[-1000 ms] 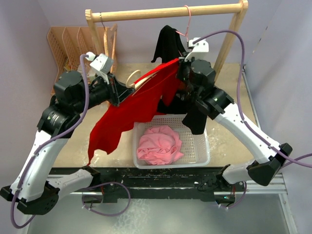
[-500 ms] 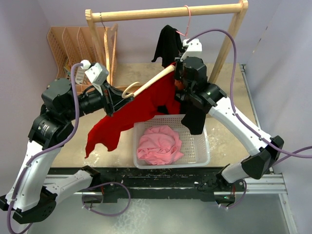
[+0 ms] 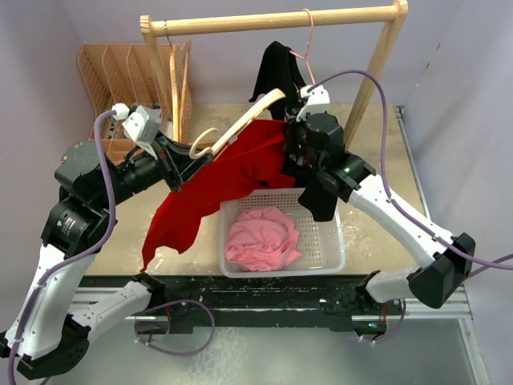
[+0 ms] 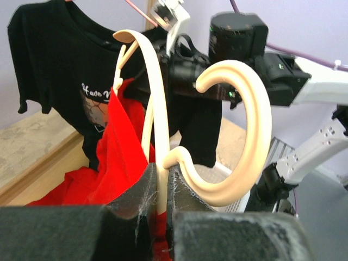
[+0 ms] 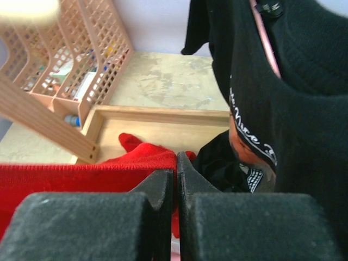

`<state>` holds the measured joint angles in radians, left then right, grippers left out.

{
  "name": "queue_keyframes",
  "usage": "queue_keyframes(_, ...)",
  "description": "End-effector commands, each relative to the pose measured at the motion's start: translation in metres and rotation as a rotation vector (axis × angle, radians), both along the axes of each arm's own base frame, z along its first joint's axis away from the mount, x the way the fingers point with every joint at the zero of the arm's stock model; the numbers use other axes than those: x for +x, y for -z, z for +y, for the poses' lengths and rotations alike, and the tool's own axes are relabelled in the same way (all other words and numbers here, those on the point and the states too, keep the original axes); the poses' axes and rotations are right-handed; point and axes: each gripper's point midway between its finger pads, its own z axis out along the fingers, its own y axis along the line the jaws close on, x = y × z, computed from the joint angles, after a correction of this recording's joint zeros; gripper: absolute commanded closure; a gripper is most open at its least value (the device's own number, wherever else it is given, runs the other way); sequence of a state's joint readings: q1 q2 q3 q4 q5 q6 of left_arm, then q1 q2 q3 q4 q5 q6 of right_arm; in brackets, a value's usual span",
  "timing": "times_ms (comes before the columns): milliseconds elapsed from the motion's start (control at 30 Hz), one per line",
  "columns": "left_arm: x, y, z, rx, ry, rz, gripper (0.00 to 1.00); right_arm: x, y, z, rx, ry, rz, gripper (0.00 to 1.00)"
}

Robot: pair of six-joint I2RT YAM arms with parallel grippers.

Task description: Remove the t-shirt from the hanger

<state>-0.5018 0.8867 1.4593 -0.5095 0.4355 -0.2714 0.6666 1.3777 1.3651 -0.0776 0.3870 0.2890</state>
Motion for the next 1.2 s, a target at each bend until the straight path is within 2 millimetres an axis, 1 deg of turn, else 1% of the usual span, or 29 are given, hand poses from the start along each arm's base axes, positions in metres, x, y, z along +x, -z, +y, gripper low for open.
queue_keyframes(0, 0.018, -0.055, 0.012, -0.171, -0.120, -0.118, 1.00, -0.011, -0.032, 0.002, 0.074, -0.075, -0.106, 1.00)
queue_keyframes(100, 0.044, -0.056, 0.012, -0.202, -0.198, -0.083, 1.00, -0.026, -0.043, 0.020, 0.091, -0.179, -0.142, 1.00)
queue_keyframes(200, 0.068, -0.059, 0.007, -0.223, -0.242, -0.055, 1.00, -0.038, -0.049, 0.040, 0.075, -0.274, -0.147, 1.00)
queue_keyframes(300, 0.087, -0.060, 0.000, -0.245, -0.258, -0.035, 1.00, -0.054, -0.052, 0.062, 0.037, -0.370, -0.152, 1.00)
queue_keyframes(400, 0.105, -0.056, -0.004, -0.265, -0.292, -0.016, 1.00, -0.071, -0.047, 0.082, -0.001, -0.460, -0.140, 0.96)
queue_keyframes(467, 0.116, -0.051, -0.004, -0.274, -0.322, 0.000, 1.00, -0.081, -0.037, 0.091, -0.029, -0.510, -0.123, 0.95)
queue_keyframes(567, 0.127, -0.049, -0.002, -0.303, -0.358, 0.002, 1.00, -0.099, -0.020, 0.099, -0.062, -0.583, -0.099, 0.95)
queue_keyframes(633, 0.132, -0.048, 0.000, -0.321, -0.382, 0.001, 1.00, -0.112, -0.002, 0.102, -0.085, -0.638, -0.070, 0.96)
queue_keyframes(767, 0.138, -0.053, 0.000, -0.344, -0.396, -0.019, 1.00, -0.149, 0.031, 0.109, -0.113, -0.809, -0.011, 1.00)
queue_keyframes(867, 0.143, -0.053, -0.001, -0.351, -0.403, -0.024, 1.00, -0.179, 0.055, 0.114, -0.124, -0.932, 0.041, 1.00)
queue_keyframes(933, 0.146, -0.052, -0.003, -0.354, -0.403, -0.021, 1.00, -0.195, 0.071, 0.115, -0.134, -0.984, 0.079, 1.00)
queue_keyframes(967, 0.148, -0.051, -0.004, -0.355, -0.401, -0.017, 1.00, -0.200, 0.079, 0.115, -0.137, -0.994, 0.100, 1.00)
queue_keyframes(1033, 0.153, -0.047, -0.007, -0.355, -0.399, -0.004, 1.00, -0.204, 0.090, 0.112, -0.138, -0.984, 0.129, 1.00)
queue_keyframes(1100, 0.157, -0.045, -0.009, -0.361, -0.401, 0.006, 1.00, -0.205, 0.094, 0.110, -0.131, -0.973, 0.141, 1.00)
queue_keyframes(1133, 0.158, -0.045, -0.009, -0.366, -0.404, 0.007, 1.00, -0.208, 0.108, 0.107, -0.141, -0.972, 0.170, 1.00)
queue_keyframes(1167, 0.160, -0.046, -0.009, -0.375, -0.410, 0.006, 1.00, -0.209, 0.110, 0.106, -0.139, -0.969, 0.176, 1.00)
